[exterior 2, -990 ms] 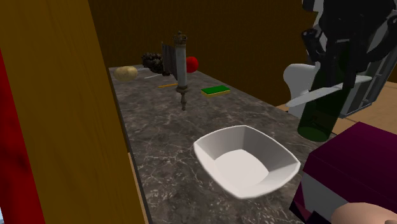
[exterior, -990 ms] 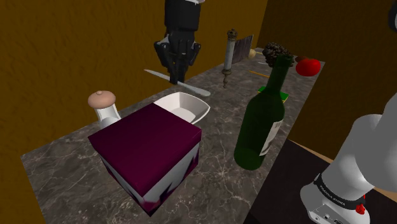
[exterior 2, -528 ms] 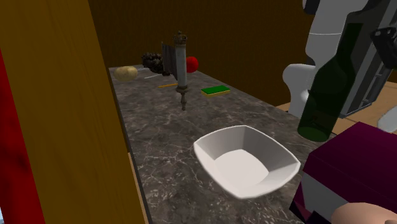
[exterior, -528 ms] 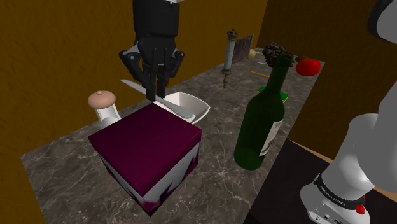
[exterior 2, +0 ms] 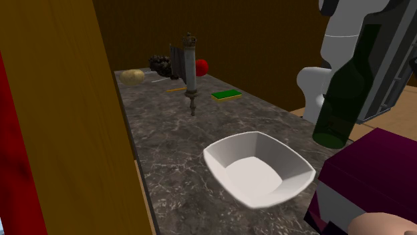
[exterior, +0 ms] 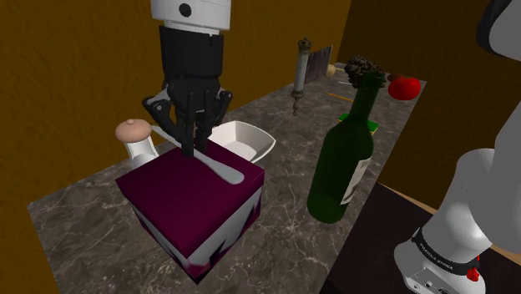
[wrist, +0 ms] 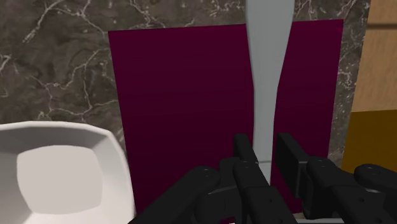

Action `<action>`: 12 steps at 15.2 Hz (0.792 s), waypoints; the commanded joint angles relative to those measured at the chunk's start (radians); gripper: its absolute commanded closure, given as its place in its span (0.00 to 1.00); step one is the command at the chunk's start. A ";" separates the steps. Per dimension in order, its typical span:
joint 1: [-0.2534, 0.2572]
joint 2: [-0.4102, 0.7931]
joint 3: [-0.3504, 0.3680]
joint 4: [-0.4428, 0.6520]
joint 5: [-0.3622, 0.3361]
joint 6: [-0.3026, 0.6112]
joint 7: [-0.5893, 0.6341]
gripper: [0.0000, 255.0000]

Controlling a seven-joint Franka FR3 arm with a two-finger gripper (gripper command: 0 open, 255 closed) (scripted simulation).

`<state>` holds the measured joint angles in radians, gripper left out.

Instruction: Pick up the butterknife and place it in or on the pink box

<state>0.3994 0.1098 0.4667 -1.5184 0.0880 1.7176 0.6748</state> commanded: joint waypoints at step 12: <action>-0.004 -0.016 -0.002 -0.150 0.011 0.135 -0.020 1.00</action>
<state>0.3949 0.0936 0.4647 -1.6672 0.0989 1.8509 0.6554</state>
